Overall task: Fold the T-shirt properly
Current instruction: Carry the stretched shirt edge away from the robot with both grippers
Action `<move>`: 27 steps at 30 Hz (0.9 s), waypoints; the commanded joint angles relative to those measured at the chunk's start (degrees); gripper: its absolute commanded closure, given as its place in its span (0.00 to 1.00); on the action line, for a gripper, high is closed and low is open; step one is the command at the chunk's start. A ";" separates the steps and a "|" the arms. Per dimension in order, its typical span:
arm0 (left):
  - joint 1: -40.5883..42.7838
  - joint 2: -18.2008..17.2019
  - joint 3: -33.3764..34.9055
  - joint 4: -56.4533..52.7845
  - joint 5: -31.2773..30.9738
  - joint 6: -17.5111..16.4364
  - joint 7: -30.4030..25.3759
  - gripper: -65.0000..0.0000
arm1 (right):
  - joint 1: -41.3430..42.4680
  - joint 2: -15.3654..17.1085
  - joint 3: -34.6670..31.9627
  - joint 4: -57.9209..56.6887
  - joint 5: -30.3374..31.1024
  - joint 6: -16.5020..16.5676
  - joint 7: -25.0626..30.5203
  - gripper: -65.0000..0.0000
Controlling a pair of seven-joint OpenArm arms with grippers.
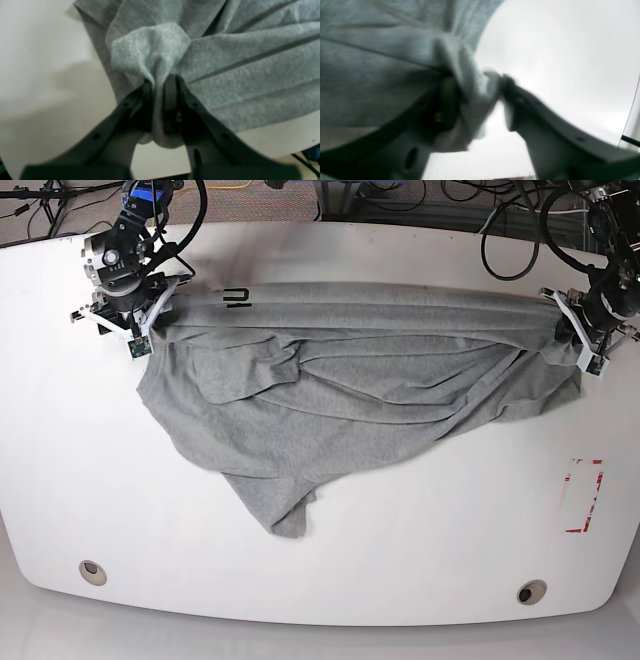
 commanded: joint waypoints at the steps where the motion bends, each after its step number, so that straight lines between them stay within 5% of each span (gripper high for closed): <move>1: -0.47 -1.12 -0.69 1.34 0.56 0.10 -0.37 0.99 | 0.58 0.65 0.23 1.29 -0.64 -0.82 -1.13 0.42; 7: -0.47 -1.12 -0.51 1.25 0.56 0.10 -0.37 0.99 | 2.25 0.65 0.14 1.20 -0.64 -0.82 -2.19 0.19; 11: -0.56 -1.12 -0.51 1.25 0.56 0.19 -0.28 0.94 | 4.36 0.65 0.14 1.11 0.86 -0.82 -2.19 0.18; 20: -2.05 -1.03 -0.78 1.16 0.56 0.37 -0.19 0.48 | 10.95 1.00 0.14 0.49 3.41 -0.82 -5.35 0.18; 27: -2.23 -1.03 -0.78 1.34 0.47 0.19 1.57 0.45 | 10.43 2.41 0.14 1.29 4.02 -0.82 -11.95 0.18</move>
